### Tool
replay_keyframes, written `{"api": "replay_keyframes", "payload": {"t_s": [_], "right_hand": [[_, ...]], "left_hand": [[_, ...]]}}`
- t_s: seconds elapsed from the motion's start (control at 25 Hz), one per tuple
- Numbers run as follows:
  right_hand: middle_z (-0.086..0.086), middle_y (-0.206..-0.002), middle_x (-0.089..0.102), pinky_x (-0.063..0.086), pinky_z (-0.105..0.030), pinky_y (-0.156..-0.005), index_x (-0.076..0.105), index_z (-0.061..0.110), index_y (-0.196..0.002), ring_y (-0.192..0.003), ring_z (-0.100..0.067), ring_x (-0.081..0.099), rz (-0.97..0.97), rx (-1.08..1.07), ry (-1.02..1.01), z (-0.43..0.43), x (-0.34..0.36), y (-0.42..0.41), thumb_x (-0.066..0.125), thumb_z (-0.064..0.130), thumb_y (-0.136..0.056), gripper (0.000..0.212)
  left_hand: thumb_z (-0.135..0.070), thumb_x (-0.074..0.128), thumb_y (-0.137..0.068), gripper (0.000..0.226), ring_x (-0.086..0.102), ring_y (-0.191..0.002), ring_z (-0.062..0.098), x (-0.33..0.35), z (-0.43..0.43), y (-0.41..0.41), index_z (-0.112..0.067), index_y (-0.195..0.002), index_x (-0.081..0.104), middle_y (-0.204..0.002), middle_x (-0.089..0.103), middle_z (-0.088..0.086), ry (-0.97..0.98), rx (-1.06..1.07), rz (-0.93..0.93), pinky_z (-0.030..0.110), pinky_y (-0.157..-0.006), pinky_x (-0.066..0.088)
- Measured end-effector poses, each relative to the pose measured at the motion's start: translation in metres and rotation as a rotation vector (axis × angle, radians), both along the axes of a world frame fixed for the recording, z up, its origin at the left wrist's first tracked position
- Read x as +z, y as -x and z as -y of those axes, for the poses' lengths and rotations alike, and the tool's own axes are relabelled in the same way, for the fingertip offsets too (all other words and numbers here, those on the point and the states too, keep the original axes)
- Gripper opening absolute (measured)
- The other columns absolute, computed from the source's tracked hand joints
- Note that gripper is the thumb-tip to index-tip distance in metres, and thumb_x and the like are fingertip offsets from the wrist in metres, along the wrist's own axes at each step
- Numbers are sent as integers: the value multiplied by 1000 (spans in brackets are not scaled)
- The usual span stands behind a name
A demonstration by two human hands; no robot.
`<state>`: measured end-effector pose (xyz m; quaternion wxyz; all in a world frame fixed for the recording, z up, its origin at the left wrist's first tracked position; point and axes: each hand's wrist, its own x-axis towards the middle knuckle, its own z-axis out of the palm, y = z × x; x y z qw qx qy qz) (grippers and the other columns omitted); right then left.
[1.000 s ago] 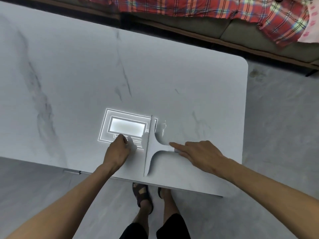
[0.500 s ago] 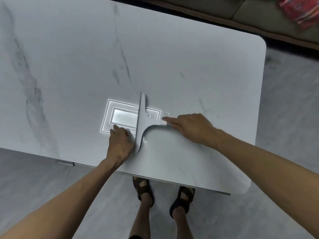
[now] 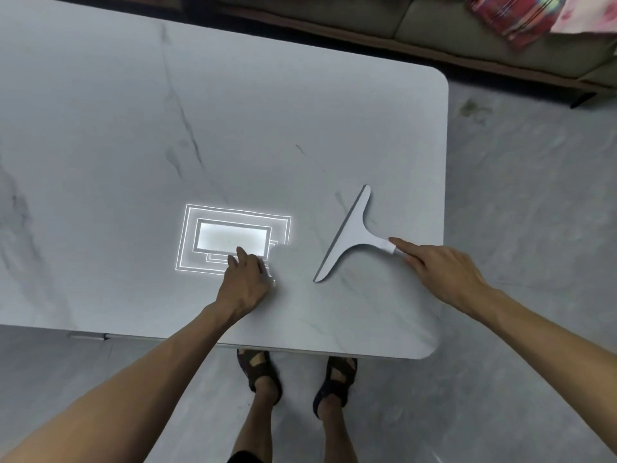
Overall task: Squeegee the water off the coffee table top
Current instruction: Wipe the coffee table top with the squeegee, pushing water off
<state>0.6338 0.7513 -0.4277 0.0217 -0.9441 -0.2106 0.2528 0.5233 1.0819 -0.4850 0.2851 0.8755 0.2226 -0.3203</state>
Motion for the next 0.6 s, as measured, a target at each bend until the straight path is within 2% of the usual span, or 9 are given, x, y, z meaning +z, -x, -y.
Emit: {"api": "replay_keyframes", "payload": {"t_s": [0.04, 0.08, 0.12, 0.16, 0.24, 0.36, 0.4, 0.48, 0.6], "right_hand": [[9, -92, 69, 36, -29, -57, 35, 51, -140, -77, -16, 61, 6, -22, -7, 6, 4, 3, 28, 45, -101, 40], [9, -93, 70, 37, -29, -57, 35, 51, -140, -75, -14, 59, 14, -43, -23, 9, 8, 7, 30, 45, -101, 39], [9, -95, 71, 38, -29, -57, 35, 51, -139, -74, -14, 59, 20, -63, -46, 9, 12, 12, 31, 45, -101, 39], [10, -99, 70, 38, -29, -57, 34, 52, -139, -78, -14, 61, 17, -80, -75, 5, 16, 17, 31, 46, -101, 39], [14, -105, 67, 38, -27, -61, 30, 54, -140, -87, -13, 63, -35, -66, -128, -16, 23, 31, 26, 50, -100, 41], [13, -92, 58, 39, -30, -62, 18, 59, -140, -81, -16, 61, -142, 131, -165, -70, 20, 59, 9, 59, -94, 47], [11, -91, 57, 41, -31, -61, 18, 57, -141, -78, -19, 61, -155, 222, -175, -91, 14, 69, 11, 57, -96, 46], [4, -94, 59, 47, -33, -59, 22, 52, -143, -73, -23, 60, -160, 411, -186, -131, -2, 91, 26, 44, -102, 42], [-2, -94, 57, 38, -32, -53, 24, 45, -146, -68, -24, 55, -183, 607, -165, -172, -25, 117, 33, 35, -104, 45]], "left_hand": [[-2, 48, -89, 32, 45, -122, 45, 4, 2, 1, 3, -121, 48, -134, 43, 25, 2, 12, 25, 47, -98, 44], [-1, 44, -90, 25, 51, -112, 42, 7, 2, 4, 2, -113, 50, -122, 51, 24, 2, 20, 58, 42, -86, 47], [-3, 41, -90, 17, 55, -97, 38, 9, 0, 8, -2, -103, 51, -106, 58, 18, -4, 49, 92, 37, -71, 44], [-7, 40, -90, 12, 55, -85, 35, 10, -5, 13, -6, -96, 51, -92, 60, 11, -14, 109, 113, 34, -62, 39], [-10, 44, -88, 11, 57, -79, 30, 12, -18, 27, -12, -96, 51, -85, 60, 3, -17, 239, 122, 33, -63, 40], [-11, 44, -90, 13, 57, -79, 25, 11, -40, 50, -17, -101, 49, -89, 58, -2, -54, 368, 123, 34, -69, 46], [-13, 44, -91, 10, 55, -75, 23, 11, -48, 59, -19, -98, 47, -87, 56, -3, -66, 399, 124, 33, -66, 45], [-10, 44, -87, 13, 53, -69, 19, 8, -62, 76, -22, -94, 42, -80, 53, -6, -78, 425, 102, 30, -55, 38], [-13, 47, -80, 7, 50, -64, 18, 2, -72, 98, -16, -84, 42, -78, 53, 1, -65, 398, 61, 28, -48, 33]]}}
